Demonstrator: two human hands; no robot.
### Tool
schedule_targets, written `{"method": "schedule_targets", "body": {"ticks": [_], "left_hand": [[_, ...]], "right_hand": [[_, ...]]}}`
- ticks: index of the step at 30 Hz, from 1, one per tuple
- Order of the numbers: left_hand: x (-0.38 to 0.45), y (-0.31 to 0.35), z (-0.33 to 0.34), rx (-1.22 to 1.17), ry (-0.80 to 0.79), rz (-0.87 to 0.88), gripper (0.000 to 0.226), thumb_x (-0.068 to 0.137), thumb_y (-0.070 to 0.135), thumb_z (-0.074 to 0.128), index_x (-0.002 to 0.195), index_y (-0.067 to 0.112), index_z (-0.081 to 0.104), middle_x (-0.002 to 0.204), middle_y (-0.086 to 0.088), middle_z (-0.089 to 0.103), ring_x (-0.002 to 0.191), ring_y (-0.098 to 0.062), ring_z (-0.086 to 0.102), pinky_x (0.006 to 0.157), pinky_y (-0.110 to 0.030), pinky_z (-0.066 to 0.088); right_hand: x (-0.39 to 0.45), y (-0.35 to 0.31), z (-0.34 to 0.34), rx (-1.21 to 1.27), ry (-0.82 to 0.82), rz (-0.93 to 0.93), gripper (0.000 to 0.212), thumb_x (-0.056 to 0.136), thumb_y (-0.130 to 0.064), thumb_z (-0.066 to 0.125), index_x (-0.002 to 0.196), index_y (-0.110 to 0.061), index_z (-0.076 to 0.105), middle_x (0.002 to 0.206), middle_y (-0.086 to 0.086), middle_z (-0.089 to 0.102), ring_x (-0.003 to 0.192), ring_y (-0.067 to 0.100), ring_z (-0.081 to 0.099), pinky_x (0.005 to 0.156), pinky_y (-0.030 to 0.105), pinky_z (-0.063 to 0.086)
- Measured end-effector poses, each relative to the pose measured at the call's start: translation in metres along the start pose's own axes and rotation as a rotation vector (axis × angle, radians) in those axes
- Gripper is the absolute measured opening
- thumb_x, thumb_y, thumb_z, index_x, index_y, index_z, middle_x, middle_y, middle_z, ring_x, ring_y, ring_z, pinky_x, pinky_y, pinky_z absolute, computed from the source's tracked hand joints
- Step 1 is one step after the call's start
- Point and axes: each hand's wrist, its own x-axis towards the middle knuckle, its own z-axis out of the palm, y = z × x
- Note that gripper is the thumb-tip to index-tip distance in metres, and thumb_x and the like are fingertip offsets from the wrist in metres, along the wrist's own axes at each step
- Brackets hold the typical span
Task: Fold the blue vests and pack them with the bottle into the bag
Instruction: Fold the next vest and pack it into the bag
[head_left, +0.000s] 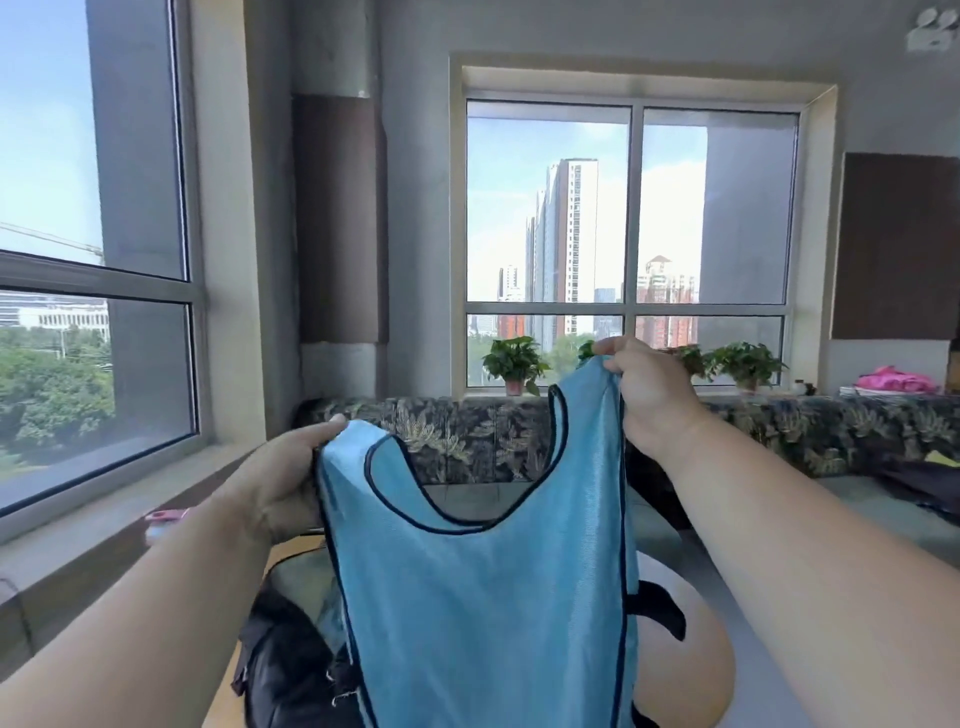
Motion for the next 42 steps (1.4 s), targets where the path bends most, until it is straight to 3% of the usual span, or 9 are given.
{"method": "schedule_targets", "body": {"ticks": [3,9,15,20,28,32,34,37,42], "left_hand": [[-0.002,0.009,-0.007,-0.165,-0.004,0.171,0.049,0.106,0.043,0.05,0.124,0.003,0.07,0.122,-0.019,0.075,0.11,-0.033,0.071,0.099,-0.05,0.051],[0.007,-0.016,-0.021,-0.013,0.074,-0.037,0.052,0.107,0.04,0.051,0.128,-0.005,0.068,0.124,-0.025,0.072,0.103,-0.036,0.073,0.088,-0.049,0.057],[0.012,-0.006,-0.022,0.328,0.3,0.059,0.041,0.104,0.039,0.064,0.101,-0.001,0.07,0.072,-0.012,0.074,0.066,-0.029,0.068,0.06,-0.035,0.055],[0.009,0.002,-0.033,0.438,0.361,0.114,0.037,0.1,0.033,0.071,0.088,-0.003,0.068,0.067,-0.009,0.062,0.052,-0.021,0.06,0.037,-0.022,0.047],[0.012,-0.007,-0.048,0.333,0.235,-0.016,0.022,0.105,0.021,0.063,0.099,0.001,0.069,0.067,-0.01,0.072,0.064,-0.026,0.068,0.046,-0.031,0.058],[0.018,-0.012,-0.057,0.33,0.161,-0.007,0.015,0.101,0.019,0.068,0.104,0.007,0.076,0.111,-0.019,0.078,0.102,-0.034,0.073,0.089,-0.044,0.061],[0.016,-0.015,-0.061,0.409,0.072,0.006,0.014,0.09,0.012,0.077,0.103,0.008,0.078,0.106,-0.016,0.08,0.102,-0.031,0.075,0.082,-0.037,0.063],[0.021,-0.016,-0.073,0.587,-0.029,-0.02,0.044,0.076,0.001,0.084,0.119,0.007,0.075,0.111,-0.017,0.079,0.109,-0.033,0.075,0.107,-0.046,0.054],[0.044,-0.027,-0.099,0.931,0.081,0.062,0.021,0.08,0.011,0.089,0.096,0.025,0.086,0.099,-0.004,0.082,0.099,-0.03,0.078,0.102,-0.049,0.056]], "right_hand": [[-0.002,0.007,-0.002,0.004,0.0,-0.01,0.033,0.091,0.007,0.041,0.083,-0.014,0.065,0.081,0.008,0.058,0.068,0.023,0.053,0.06,0.03,0.041],[-0.005,0.021,-0.002,-0.001,0.006,0.014,0.035,0.094,0.007,0.043,0.083,-0.014,0.068,0.09,0.009,0.059,0.076,0.023,0.053,0.067,0.033,0.042],[-0.005,0.026,-0.006,-0.008,0.049,0.032,0.031,0.094,0.005,0.044,0.086,-0.014,0.067,0.099,0.014,0.063,0.086,0.026,0.055,0.072,0.035,0.043],[-0.001,0.032,-0.014,0.009,0.058,0.06,0.031,0.094,0.003,0.044,0.085,-0.015,0.068,0.123,0.028,0.067,0.099,0.032,0.062,0.085,0.045,0.048],[-0.007,0.04,-0.014,-0.019,0.027,0.072,0.03,0.097,0.004,0.043,0.087,-0.014,0.065,0.108,0.017,0.064,0.093,0.028,0.058,0.079,0.04,0.046],[-0.01,0.044,-0.016,-0.056,0.054,0.054,0.03,0.098,0.006,0.043,0.086,-0.012,0.064,0.093,0.009,0.061,0.078,0.024,0.055,0.067,0.034,0.043],[-0.011,0.046,-0.017,-0.072,0.056,0.051,0.03,0.098,0.006,0.043,0.087,-0.011,0.064,0.092,0.008,0.06,0.077,0.023,0.055,0.066,0.034,0.044],[-0.011,0.049,-0.02,-0.077,0.065,0.051,0.032,0.098,0.007,0.042,0.086,-0.011,0.065,0.092,0.008,0.06,0.077,0.023,0.055,0.067,0.033,0.044],[-0.01,0.056,-0.023,-0.04,0.086,0.081,0.033,0.098,0.006,0.043,0.087,-0.01,0.069,0.096,0.01,0.063,0.081,0.025,0.058,0.069,0.034,0.048]]}}
